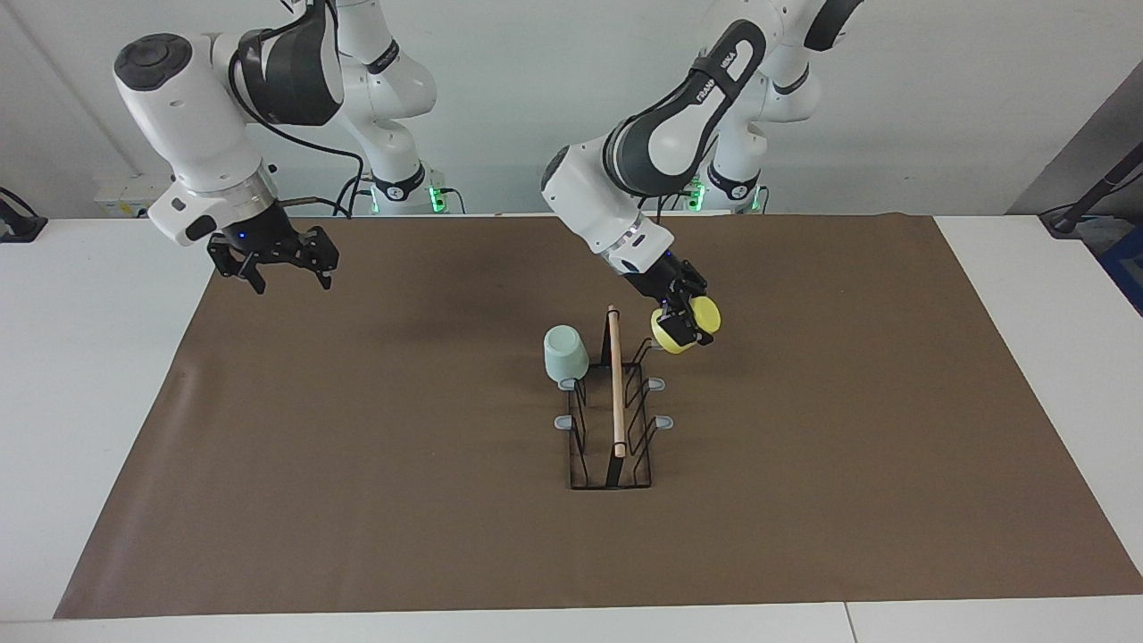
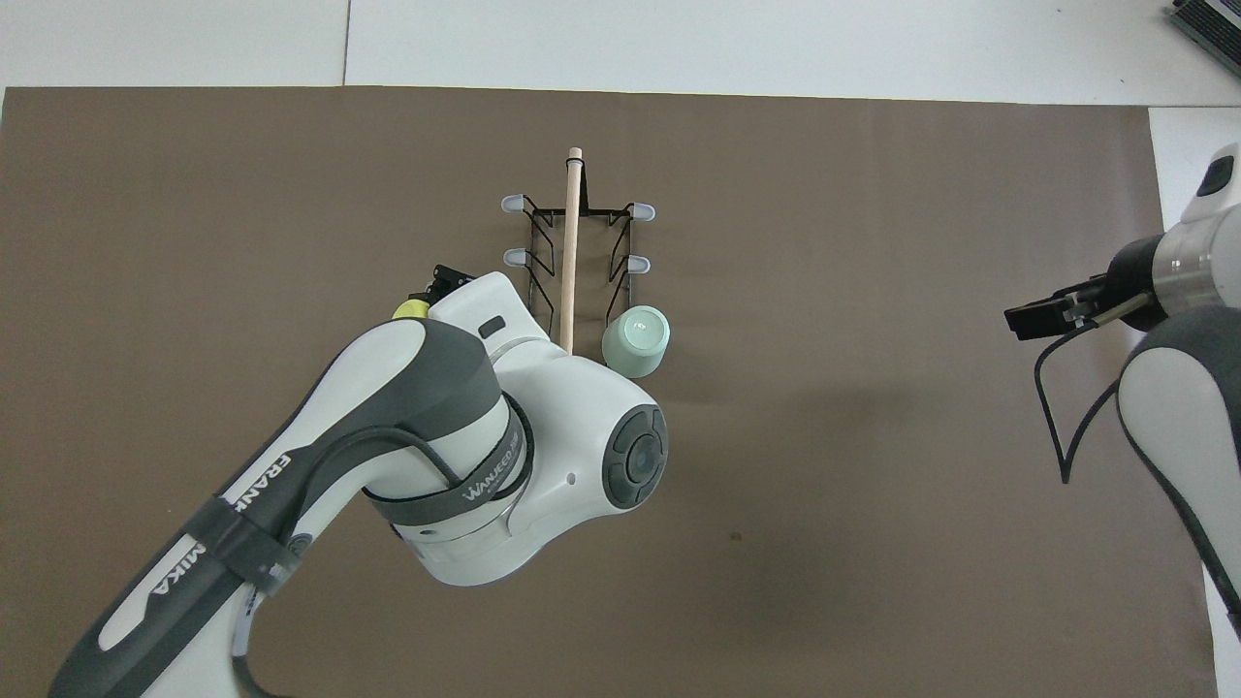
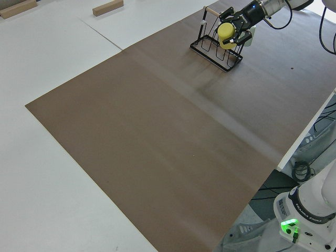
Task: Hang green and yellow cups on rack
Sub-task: 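Hang the yellow cup on the rack peg with the left gripper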
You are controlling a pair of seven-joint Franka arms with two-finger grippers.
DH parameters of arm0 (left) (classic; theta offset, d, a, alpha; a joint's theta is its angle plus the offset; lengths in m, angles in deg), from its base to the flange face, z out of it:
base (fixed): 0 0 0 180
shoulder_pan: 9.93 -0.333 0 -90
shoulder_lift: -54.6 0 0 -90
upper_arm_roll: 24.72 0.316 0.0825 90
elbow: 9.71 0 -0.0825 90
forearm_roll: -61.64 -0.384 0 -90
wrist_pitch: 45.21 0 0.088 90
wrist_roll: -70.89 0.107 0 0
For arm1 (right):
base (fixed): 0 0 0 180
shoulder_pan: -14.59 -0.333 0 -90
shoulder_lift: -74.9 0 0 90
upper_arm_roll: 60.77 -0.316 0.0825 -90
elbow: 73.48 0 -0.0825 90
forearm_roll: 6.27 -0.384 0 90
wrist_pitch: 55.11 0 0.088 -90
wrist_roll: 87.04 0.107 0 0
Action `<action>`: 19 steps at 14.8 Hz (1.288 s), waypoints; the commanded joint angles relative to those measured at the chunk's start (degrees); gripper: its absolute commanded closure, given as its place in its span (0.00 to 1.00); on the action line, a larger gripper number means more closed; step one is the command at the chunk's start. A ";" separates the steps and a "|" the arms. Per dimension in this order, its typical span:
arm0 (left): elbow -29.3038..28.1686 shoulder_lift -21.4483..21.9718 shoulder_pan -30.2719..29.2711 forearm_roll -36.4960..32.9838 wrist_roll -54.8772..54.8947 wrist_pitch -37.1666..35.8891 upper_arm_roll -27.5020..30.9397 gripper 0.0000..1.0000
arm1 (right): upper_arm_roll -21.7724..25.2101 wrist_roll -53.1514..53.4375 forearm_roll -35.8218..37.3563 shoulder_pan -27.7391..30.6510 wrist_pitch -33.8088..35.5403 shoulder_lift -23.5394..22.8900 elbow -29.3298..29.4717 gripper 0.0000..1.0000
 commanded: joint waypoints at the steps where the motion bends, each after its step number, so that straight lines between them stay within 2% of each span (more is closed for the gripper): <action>1: 4.70 -3.43 1.84 -1.43 -1.01 -3.32 -0.39 1.00 | -0.07 3.85 1.22 0.14 8.89 -0.26 7.42 0.00; 3: 4.61 -3.61 2.46 -1.52 -1.63 -2.28 -0.47 1.00 | 0.02 3.68 0.96 0.23 13.57 0.18 11.73 0.00; 9: 2.59 -3.87 2.98 -1.78 -1.72 -0.86 -0.65 1.00 | 0.20 3.15 -0.01 0.32 13.67 3.08 10.52 0.00; 12: 1.00 -3.87 3.07 -2.30 -2.68 -0.69 -0.65 1.00 | 0.20 0.71 0.51 0.41 14.63 2.47 11.14 0.00; 14: 1.00 -3.87 3.16 -2.31 -2.68 -0.69 -0.74 1.00 | 0.11 -2.29 1.31 0.58 16.65 0.02 14.45 0.00; 15: 1.00 -3.87 3.34 -2.31 -2.68 -0.69 -0.74 0.87 | 0.20 -2.56 1.48 0.67 18.49 -2.60 17.87 0.00; 16: 1.35 -3.87 3.51 -2.40 -2.60 -0.77 -0.74 0.38 | 0.20 -3.09 1.57 0.76 20.94 -5.76 21.65 0.00; 17: 1.44 -3.87 3.51 -2.31 -2.60 -0.77 -0.74 0.00 | 0.20 -4.75 1.92 0.76 22.01 -7.62 23.25 0.00; 19: 1.70 -3.87 4.12 -2.31 -2.42 -0.86 -0.83 0.00 | 0.20 -7.13 2.45 0.41 20.88 -7.56 21.96 0.00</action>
